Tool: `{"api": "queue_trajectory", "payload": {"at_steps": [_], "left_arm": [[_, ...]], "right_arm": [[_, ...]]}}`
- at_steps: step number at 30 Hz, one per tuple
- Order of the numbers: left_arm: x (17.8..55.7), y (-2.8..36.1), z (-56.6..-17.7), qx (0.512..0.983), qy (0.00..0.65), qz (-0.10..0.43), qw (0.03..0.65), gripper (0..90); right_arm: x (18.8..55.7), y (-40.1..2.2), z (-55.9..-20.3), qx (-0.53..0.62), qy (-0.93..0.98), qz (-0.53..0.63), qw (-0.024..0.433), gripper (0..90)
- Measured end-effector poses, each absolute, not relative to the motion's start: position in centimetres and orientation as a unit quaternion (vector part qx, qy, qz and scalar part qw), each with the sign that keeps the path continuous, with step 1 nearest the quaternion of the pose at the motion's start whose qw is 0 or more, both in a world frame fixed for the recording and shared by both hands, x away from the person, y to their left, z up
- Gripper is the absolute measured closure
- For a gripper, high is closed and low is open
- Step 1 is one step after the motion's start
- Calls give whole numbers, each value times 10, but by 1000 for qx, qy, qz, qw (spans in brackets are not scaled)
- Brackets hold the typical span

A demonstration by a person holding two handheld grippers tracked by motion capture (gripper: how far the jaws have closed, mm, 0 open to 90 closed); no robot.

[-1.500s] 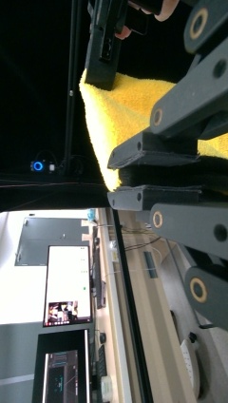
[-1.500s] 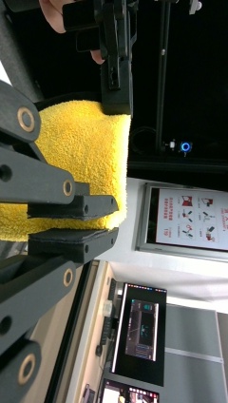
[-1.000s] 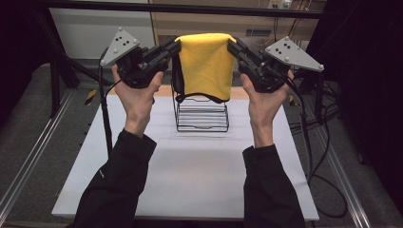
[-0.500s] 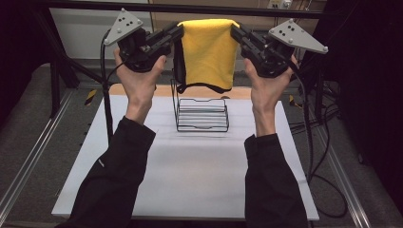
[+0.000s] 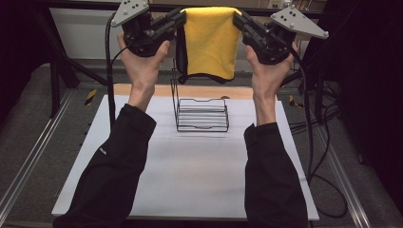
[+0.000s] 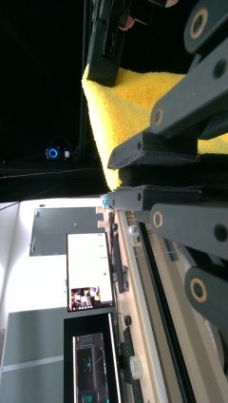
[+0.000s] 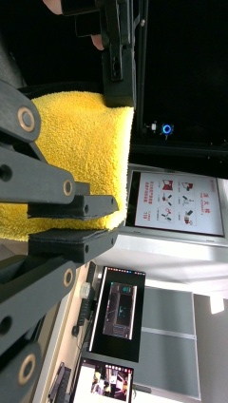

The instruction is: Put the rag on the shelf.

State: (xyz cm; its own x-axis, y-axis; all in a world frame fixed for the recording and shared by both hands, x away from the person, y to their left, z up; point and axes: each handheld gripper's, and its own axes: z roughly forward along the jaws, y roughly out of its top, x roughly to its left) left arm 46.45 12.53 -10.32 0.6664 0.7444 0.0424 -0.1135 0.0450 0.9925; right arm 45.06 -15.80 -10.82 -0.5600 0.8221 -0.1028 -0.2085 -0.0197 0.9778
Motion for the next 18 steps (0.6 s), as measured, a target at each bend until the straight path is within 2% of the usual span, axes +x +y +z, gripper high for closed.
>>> {"api": "queue_trajectory", "payload": {"at_steps": [8,18], "left_arm": [[481,125,-99,618,260,328,666,794],[502,129,-115,618,272,314,668,794]], "right_arm": [[464,-158,-106,264,578,666,391,843],[487,-152,-113,270,594,649,392,842]]}}
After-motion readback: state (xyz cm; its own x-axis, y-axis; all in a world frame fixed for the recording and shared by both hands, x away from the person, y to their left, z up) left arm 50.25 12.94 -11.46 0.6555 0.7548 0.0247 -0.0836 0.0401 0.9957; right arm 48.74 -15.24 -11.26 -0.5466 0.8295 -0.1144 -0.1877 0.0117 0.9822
